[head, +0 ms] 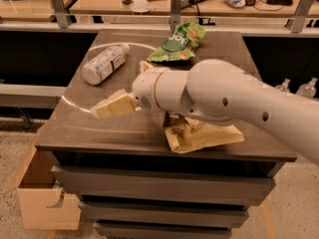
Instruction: Move blue plastic bottle near green rice chip bag
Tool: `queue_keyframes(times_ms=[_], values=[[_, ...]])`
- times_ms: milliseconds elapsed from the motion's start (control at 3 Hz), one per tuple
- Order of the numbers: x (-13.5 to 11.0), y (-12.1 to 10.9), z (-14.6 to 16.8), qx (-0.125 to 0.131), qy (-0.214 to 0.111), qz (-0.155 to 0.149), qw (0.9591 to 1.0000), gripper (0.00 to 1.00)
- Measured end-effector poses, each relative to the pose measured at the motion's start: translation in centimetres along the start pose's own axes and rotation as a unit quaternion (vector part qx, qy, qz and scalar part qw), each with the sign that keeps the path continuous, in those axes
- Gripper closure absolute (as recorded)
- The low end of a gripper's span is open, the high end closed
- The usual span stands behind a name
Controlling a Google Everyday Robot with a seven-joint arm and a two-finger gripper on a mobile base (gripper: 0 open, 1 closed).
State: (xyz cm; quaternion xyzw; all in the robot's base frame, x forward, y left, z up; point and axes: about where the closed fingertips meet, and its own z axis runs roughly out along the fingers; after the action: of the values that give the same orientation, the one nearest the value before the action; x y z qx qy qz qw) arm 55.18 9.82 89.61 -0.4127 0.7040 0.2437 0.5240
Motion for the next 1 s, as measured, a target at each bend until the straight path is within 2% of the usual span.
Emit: queue_keyframes(times_ms=[333,667,1000], values=[[-1.0,0.0,2.2,0.019,-0.044,0.022,0.9986,0.00],[-1.2,0.6,4.7,0.051,-0.058,0.038,0.9963,0.00],[-0.6,-0.2,6.3,0.133,-0.035,0.064,0.9884,0.00]])
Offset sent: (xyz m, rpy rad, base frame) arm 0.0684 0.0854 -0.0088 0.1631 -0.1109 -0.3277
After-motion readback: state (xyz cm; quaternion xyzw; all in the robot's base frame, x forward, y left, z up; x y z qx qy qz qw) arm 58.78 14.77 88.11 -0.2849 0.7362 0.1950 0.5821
